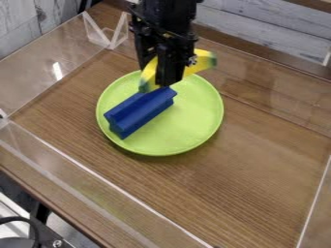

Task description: Put the banana in the green plate

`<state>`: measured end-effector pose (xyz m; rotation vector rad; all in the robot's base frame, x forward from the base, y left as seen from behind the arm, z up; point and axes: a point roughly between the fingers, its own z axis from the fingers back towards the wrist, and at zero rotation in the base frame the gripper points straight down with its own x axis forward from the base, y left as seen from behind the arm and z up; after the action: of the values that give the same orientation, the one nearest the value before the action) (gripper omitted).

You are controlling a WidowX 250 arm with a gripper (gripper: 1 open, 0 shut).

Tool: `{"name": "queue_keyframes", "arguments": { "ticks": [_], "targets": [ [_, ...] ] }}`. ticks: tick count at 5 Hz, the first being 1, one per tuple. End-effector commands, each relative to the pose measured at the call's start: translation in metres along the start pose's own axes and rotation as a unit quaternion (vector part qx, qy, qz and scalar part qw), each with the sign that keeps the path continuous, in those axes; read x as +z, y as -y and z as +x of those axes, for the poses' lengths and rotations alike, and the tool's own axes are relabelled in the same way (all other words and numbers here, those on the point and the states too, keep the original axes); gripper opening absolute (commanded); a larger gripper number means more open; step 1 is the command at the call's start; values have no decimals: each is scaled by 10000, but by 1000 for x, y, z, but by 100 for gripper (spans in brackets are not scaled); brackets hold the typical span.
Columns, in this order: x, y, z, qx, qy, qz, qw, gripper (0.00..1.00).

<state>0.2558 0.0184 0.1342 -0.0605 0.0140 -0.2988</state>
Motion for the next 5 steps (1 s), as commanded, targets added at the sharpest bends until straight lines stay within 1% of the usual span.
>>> {"name": "queue_keyframes", "arguments": {
  "ticks": [1,3,5],
  "targets": [
    [9,-2,10,17,222,126,9997,0],
    [3,-3,14,122,190,129,9997,0],
    [1,-3,18,192,189,123,9996,0]
  ]
}}
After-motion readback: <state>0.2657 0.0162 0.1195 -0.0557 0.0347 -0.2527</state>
